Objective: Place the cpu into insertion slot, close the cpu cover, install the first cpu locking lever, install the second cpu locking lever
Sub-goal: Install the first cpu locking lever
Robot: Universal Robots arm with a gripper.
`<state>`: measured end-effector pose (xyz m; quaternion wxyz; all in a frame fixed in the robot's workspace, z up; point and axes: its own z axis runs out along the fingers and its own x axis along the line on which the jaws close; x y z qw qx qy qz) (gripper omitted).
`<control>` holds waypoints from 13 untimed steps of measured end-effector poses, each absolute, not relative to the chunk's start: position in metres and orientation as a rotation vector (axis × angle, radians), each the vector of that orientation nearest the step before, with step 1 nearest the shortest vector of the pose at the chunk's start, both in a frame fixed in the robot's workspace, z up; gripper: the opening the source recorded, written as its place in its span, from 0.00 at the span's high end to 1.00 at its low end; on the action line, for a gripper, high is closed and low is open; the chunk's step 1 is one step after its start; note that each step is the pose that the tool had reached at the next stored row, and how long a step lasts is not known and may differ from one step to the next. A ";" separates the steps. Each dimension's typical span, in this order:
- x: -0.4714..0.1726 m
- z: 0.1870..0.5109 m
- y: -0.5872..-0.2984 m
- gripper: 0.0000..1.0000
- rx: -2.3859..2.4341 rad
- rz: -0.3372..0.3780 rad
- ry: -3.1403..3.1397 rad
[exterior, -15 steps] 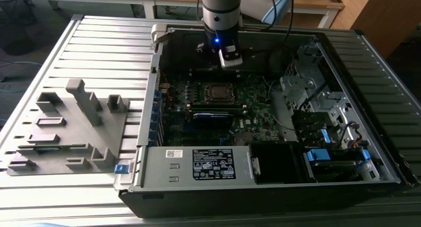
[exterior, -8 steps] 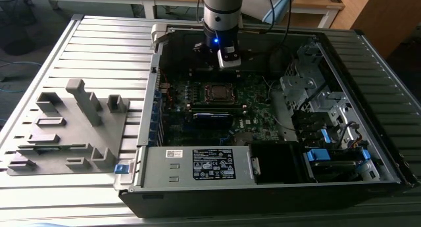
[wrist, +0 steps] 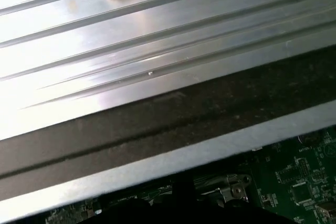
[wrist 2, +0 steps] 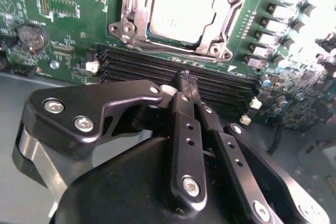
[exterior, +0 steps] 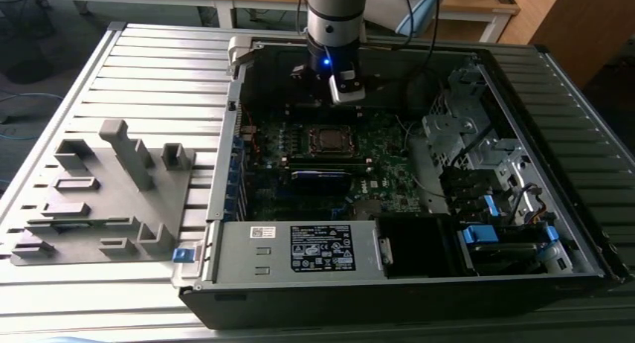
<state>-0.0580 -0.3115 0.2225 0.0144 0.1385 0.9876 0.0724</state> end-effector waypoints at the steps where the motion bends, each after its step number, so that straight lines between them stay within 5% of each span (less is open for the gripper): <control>1: -0.058 0.222 -0.311 0.89 0.406 0.226 3.079; 13: -0.058 0.222 -0.315 0.89 0.293 0.137 3.096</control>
